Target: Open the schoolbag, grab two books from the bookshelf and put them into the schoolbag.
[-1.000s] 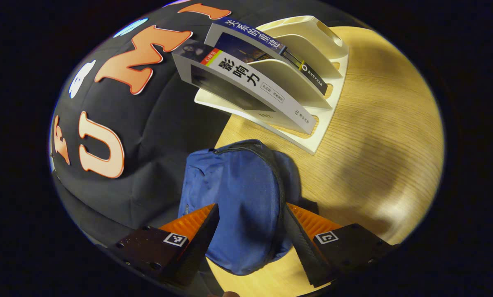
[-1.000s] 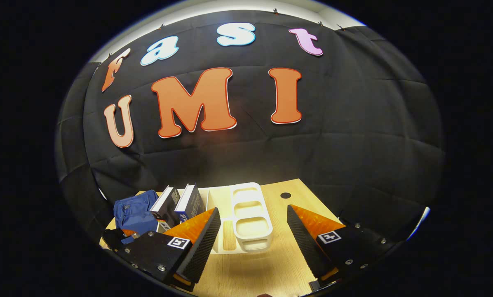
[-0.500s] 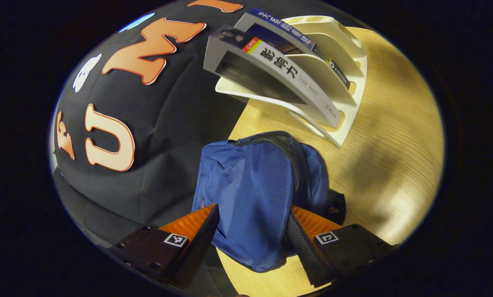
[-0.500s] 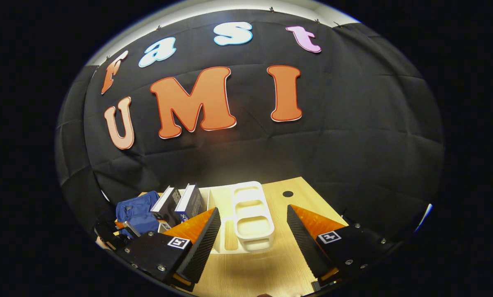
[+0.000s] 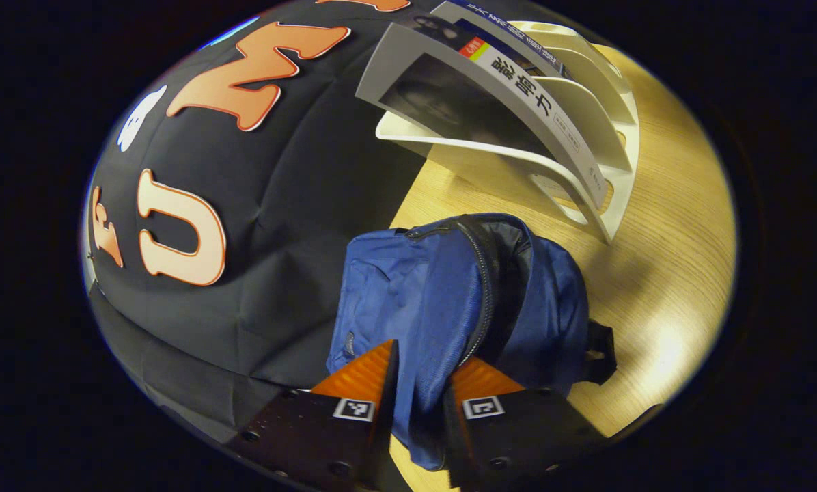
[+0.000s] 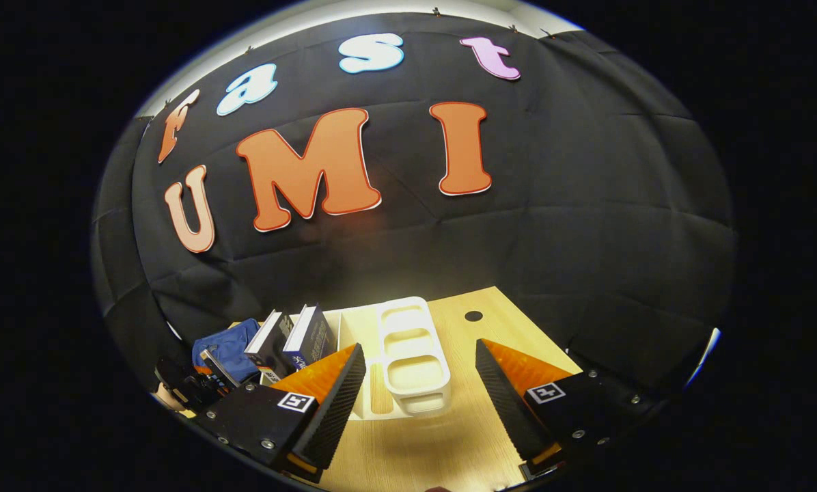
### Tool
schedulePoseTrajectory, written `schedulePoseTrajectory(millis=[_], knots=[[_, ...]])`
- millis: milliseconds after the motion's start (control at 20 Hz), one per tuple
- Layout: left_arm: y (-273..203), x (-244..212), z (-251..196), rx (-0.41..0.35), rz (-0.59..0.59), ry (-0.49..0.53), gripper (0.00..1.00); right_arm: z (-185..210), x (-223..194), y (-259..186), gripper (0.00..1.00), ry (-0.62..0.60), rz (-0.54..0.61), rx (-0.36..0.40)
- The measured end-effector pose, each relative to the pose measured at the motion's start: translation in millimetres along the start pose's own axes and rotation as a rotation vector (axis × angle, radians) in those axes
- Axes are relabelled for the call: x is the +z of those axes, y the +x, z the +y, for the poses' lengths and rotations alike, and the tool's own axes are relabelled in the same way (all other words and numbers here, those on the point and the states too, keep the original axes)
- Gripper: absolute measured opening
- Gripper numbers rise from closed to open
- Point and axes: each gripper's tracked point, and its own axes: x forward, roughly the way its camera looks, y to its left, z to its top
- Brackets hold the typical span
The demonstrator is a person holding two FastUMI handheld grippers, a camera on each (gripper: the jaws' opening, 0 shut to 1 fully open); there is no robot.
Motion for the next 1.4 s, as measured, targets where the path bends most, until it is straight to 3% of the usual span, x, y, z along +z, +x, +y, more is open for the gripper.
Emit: schedulePoseTrajectory(millis=[100, 200, 550, 950, 1200, 1400], knots=[[-5.8, -2.1, 0.5, 0.008, 0.010, -0.007, 0.08, -1.4, 1.3, -0.4, 0.97, -0.016, -0.007, -0.008], [0.9, 1.8, 4.1, 0.026, -0.001, -0.017, 0.05, -0.3, 2.5, -1.8, 0.97, -0.024, -0.011, -0.006], [-9.6, 3.0, -10.9, -0.118, 0.042, 0.057, 0.04, 11.7, 3.4, -0.8, 0.97, -0.017, -0.015, 0.036], [-39.5, 24.1, 18.8, -0.300, 0.068, -0.032, 0.02, 37.4, 14.5, 2.0, 0.97, 0.021, -0.023, 0.148], [-45.1, 29.6, 58.0, -0.398, 0.068, -0.057, 0.02, 57.4, 32.1, 0.9, 0.97, 0.010, -0.060, 0.136], [-41.4, 29.0, 78.9, -0.521, 0.066, -0.113, 0.02, 113.0, 28.9, -2.8, 0.97, 0.046, 0.019, 0.234]])
